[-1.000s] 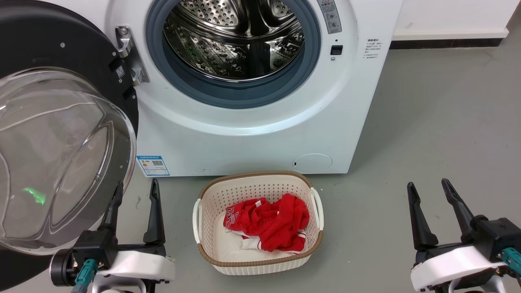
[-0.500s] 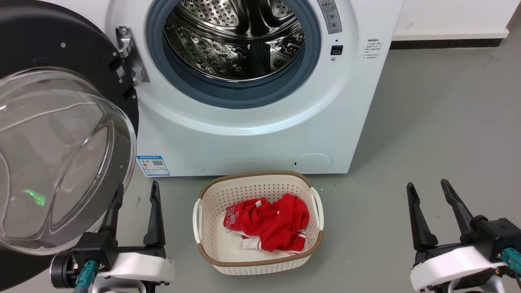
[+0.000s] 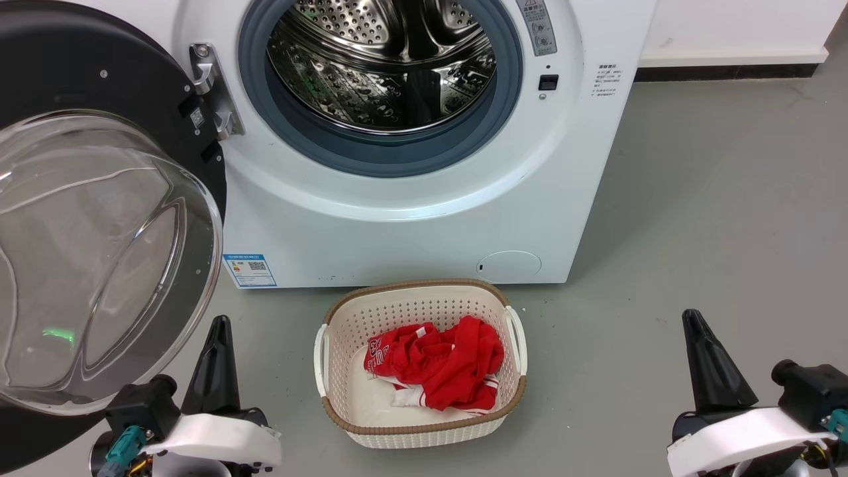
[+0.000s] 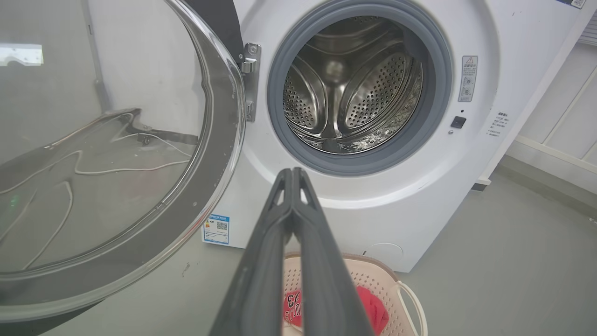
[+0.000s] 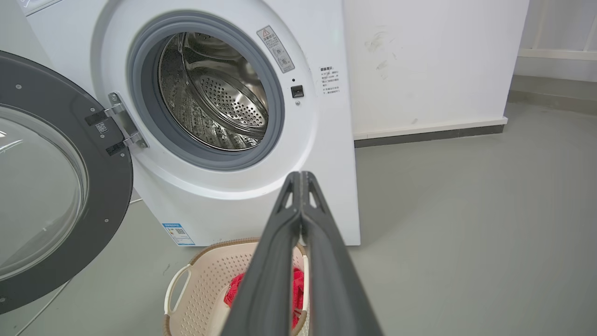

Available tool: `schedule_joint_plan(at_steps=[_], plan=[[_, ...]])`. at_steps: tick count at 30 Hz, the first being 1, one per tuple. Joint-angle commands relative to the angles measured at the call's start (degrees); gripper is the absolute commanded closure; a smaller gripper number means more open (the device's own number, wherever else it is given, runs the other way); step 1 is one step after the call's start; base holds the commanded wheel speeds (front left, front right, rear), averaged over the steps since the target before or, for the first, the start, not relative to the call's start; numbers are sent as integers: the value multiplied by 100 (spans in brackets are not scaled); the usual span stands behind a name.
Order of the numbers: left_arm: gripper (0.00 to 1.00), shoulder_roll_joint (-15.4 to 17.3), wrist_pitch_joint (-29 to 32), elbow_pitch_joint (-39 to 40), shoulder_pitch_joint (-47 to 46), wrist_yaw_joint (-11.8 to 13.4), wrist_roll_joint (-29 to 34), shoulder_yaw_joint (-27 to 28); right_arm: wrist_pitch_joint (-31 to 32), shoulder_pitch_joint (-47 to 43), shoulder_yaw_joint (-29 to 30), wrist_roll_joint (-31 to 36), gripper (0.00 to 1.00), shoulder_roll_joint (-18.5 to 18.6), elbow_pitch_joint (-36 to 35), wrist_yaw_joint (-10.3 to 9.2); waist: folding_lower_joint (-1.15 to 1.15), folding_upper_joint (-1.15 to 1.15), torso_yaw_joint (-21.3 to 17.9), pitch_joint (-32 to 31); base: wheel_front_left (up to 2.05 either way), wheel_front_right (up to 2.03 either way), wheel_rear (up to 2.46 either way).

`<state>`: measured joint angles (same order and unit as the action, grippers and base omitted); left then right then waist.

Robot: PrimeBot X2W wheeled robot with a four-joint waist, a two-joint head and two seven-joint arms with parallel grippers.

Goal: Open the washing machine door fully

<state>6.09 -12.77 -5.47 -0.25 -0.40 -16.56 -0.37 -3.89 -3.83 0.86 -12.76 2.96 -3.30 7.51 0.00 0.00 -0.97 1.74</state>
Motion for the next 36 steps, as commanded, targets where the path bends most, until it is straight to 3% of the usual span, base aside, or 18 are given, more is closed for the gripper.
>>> schedule_joint_plan(at_steps=[1, 19, 36], plan=[[100, -3, 55, 53, -160, -29, -278, 48, 23, 143, 4, -331, 100, 49, -23, 0, 0, 0, 2, -3, 0, 0, 0], [100, -80, 502, -138, -255, -203, -2126, 188, 168, 395, 1, -2383, 100, 152, 436, -1, 0, 0, 16, -28, 0, 0, 0], [100, -141, 855, -311, -351, -329, -3462, 313, 300, 557, 40, -3834, 100, 190, 747, -1, 0, 0, 30, -50, 0, 0, 0]])
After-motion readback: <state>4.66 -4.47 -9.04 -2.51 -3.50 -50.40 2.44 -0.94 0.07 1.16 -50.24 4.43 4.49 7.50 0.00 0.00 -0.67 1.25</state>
